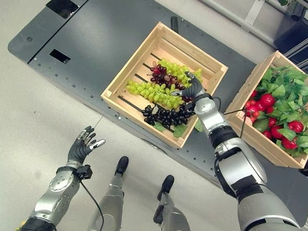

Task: Pick up the fruits from the basket on one side to the basket on the other side

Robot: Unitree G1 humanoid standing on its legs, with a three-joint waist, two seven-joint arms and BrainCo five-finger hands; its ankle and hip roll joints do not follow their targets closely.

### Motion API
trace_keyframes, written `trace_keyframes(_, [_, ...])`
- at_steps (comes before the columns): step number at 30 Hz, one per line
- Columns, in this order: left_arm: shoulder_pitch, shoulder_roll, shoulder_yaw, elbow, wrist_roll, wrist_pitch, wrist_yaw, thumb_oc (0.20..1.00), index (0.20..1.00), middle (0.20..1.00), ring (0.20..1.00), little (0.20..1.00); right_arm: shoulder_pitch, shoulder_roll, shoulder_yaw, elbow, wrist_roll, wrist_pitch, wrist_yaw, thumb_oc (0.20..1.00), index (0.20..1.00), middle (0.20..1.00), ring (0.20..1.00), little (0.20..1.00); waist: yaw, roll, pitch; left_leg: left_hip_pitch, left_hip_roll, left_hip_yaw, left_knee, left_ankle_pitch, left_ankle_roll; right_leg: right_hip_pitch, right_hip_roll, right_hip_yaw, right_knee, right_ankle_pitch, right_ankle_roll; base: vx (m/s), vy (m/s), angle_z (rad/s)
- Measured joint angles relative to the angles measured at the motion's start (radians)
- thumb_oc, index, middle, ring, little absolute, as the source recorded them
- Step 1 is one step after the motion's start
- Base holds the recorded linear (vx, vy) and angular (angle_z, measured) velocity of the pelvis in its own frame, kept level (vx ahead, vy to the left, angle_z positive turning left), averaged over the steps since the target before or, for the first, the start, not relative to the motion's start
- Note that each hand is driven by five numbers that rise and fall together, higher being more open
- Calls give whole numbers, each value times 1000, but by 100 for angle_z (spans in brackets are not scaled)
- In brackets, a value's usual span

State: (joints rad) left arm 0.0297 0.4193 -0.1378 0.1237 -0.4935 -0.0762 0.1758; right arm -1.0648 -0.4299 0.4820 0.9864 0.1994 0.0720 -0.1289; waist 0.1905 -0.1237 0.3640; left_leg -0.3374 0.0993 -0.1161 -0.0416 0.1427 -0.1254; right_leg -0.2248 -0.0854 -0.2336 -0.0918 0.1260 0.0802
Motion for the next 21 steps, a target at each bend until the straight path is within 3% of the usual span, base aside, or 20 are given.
trace_keyframes(4, [-25, 0, -11, -24, 0, -5, 0, 1000, 1000, 1000, 1000, 1000, -15, -30, -2, 141, -1, -3, -6, 1000, 1000, 1000, 1000, 1000, 19, 8, 14, -41, -2, -11, 15, 0, 0, -28, 0, -5, 0, 2, -2, -3, 25, 4])
trace_keyframes(15, [-84, 2, -68, -62, -1, -22, 2, 1000, 1000, 1000, 1000, 1000, -86, -33, -1, 274, -73, -20, -11, 1000, 1000, 1000, 1000, 1000, 31, 23, 36, -101, -16, -27, 33, 3, 3, -74, -10, -16, 0, 5, -2, 1, 24, 4])
trace_keyframes(21, [-136, -5, -88, -66, -1, -28, 7, 1000, 1000, 1000, 1000, 1000, -88, -43, -17, 308, -93, -23, -12, 1000, 1000, 1000, 1000, 1000, 48, 53, 54, -124, -23, -38, 35, 5, 6, -88, -15, -27, 0, 6, 0, 7, 23, 5])
